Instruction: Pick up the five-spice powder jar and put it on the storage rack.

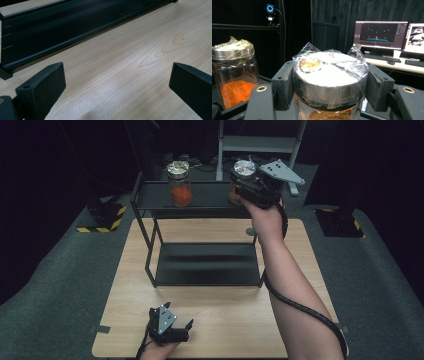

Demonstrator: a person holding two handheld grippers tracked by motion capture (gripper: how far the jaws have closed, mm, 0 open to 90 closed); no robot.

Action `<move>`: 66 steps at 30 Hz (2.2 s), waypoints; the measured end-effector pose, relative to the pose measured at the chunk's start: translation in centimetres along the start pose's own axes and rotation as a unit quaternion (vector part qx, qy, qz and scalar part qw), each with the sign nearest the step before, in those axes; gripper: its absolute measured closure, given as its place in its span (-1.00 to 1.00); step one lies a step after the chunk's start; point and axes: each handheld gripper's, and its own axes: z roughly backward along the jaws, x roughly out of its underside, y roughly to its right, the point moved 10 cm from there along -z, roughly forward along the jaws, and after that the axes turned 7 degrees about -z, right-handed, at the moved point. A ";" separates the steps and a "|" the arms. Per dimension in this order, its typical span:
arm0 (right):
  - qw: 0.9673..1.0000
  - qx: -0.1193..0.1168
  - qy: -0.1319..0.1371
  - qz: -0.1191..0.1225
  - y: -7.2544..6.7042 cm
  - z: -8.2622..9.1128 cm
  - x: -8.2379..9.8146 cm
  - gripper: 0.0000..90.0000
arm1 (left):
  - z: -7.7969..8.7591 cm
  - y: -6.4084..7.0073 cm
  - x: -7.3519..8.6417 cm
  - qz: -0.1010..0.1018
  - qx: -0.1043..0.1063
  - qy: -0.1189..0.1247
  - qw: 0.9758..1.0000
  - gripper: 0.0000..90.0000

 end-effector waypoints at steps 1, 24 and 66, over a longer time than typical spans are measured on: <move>1.000 0.000 0.000 0.000 0.0 0.0 0.0 -0.25 | 0.0 0.0 0.0 0.000 0.000 0.000 1.000 -0.98; 1.000 -0.001 0.002 -0.009 0.2 -1.3 0.4 -0.25 | 0.1 0.0 0.1 0.000 0.000 0.004 1.000 -0.98; 1.000 0.009 -0.004 -0.025 0.1 -1.2 0.3 -1.00 | 0.1 0.1 0.1 -0.002 0.002 0.004 1.000 -0.98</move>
